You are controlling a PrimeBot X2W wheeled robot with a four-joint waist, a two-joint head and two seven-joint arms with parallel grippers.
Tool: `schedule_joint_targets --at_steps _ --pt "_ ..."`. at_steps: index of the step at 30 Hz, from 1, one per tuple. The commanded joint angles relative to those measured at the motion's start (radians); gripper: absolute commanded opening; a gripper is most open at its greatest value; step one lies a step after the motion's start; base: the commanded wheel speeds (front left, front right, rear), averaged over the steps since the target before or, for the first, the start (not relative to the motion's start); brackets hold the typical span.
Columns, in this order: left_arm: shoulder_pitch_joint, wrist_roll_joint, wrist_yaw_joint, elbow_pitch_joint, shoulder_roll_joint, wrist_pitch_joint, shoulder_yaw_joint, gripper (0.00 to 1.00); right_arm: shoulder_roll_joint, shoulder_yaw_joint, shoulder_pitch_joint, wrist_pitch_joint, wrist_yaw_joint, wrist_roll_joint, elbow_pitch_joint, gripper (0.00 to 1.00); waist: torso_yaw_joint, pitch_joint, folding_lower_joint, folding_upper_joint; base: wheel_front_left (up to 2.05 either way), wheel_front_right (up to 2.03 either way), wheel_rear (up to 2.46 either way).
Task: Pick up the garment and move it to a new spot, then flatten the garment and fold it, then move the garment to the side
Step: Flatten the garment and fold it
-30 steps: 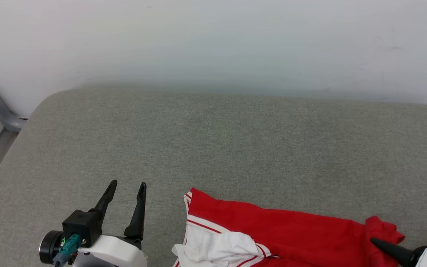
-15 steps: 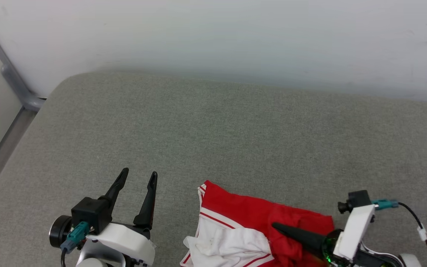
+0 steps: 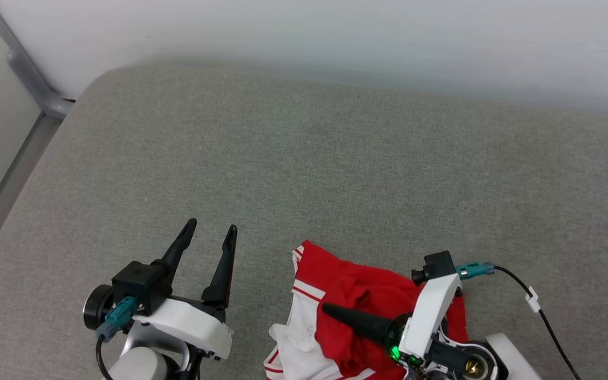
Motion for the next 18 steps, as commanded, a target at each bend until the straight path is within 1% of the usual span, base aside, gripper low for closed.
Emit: schedule_joint_targets --at_steps 1,4,10,11,12,13,15,18 --pt "-0.012 0.002 -0.008 0.009 -0.008 -0.004 0.003 1.00 0.000 0.017 -0.020 -0.022 0.000 0.001 0.012 1.00 0.001 0.012 -0.0001 0.0000 0.00 0.00 0.00" --pt "-0.019 0.009 -0.014 0.020 -0.012 -0.007 0.007 1.00 0.000 0.040 -0.036 -0.055 0.000 -0.008 0.020 1.00 -0.004 0.015 -0.0001 0.0000 0.00 0.00 0.00" --pt "-0.013 0.020 -0.019 0.035 -0.019 -0.008 0.010 1.00 -0.012 0.067 -0.051 -0.110 0.000 -0.072 -0.026 1.00 -0.018 -0.004 -0.0001 0.0000 0.00 0.00 0.00" --pt "-0.007 0.020 -0.020 0.039 -0.022 -0.009 0.012 1.00 -0.038 0.077 -0.053 -0.152 0.000 -0.131 -0.055 1.00 -0.024 -0.018 -0.0001 0.0000 0.00 0.00 0.00" --pt "-0.003 0.021 -0.019 0.040 -0.022 -0.009 0.013 1.00 -0.049 0.079 -0.048 -0.180 0.000 -0.164 -0.066 1.00 -0.028 -0.024 -0.0001 0.0000 0.00 0.00 0.00" --pt "-0.003 0.021 -0.019 0.040 -0.022 -0.009 0.013 1.00 -0.049 0.079 -0.048 -0.180 0.000 -0.164 -0.066 1.00 -0.028 -0.024 -0.0001 0.0000 0.00 0.00 0.00" --pt "0.006 0.022 -0.015 0.041 -0.021 -0.010 0.017 1.00 -0.074 0.072 -0.040 -0.247 0.000 -0.244 -0.091 1.00 -0.036 -0.037 -0.0001 0.0000 0.00 0.00 0.00" --pt "0.019 0.024 -0.006 0.038 -0.019 -0.010 0.026 1.00 -0.105 0.036 -0.015 -0.340 0.000 -0.353 -0.113 1.00 -0.051 -0.056 -0.0001 0.0000 0.00 0.00 0.00"
